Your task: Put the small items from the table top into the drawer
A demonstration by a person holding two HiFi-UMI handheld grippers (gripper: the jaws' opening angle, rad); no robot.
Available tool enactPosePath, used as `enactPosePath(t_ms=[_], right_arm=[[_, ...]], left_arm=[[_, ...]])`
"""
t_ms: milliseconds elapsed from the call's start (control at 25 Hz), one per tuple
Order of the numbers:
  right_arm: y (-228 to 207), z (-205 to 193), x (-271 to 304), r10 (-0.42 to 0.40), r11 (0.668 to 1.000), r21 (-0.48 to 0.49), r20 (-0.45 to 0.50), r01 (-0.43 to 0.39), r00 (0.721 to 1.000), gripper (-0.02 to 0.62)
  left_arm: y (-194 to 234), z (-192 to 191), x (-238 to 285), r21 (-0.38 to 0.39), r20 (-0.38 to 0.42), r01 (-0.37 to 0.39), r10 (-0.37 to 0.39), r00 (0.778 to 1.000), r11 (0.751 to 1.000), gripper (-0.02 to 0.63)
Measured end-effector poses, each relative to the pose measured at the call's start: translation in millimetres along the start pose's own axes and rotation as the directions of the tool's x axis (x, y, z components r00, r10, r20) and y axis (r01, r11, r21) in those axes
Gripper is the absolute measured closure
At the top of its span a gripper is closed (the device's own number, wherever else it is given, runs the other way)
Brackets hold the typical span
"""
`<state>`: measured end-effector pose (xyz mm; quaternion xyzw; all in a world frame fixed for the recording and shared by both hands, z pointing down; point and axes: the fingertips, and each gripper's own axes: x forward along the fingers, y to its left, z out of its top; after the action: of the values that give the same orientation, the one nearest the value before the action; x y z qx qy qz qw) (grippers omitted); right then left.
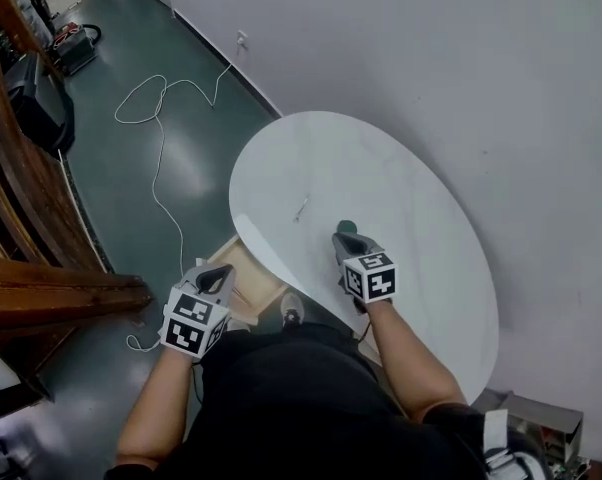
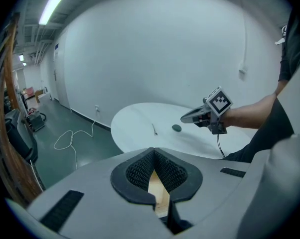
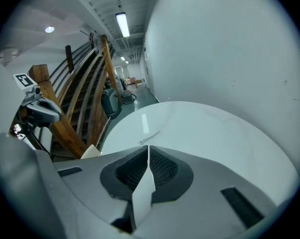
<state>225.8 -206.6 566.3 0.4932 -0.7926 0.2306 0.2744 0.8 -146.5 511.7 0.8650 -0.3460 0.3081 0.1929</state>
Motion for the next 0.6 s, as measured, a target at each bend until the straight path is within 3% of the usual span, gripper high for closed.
enactPosePath(t_ms=[200, 600], right_arm=[[-40, -21, 10, -0.083, 0.996, -0.017, -0.073, 0.082, 0.994, 0.567], [-58, -50, 43, -0.088, 0.993, -0.09, -0.197, 0.071, 0.977, 0.469]], left_arm=[[3, -2, 0, -0.015, -0.01, -0.015, 0.015, 1.0, 1.0, 0.592], [12, -10, -5, -0.06, -0.039, -0.067, 0.065, 0.997, 0.996, 0.592]])
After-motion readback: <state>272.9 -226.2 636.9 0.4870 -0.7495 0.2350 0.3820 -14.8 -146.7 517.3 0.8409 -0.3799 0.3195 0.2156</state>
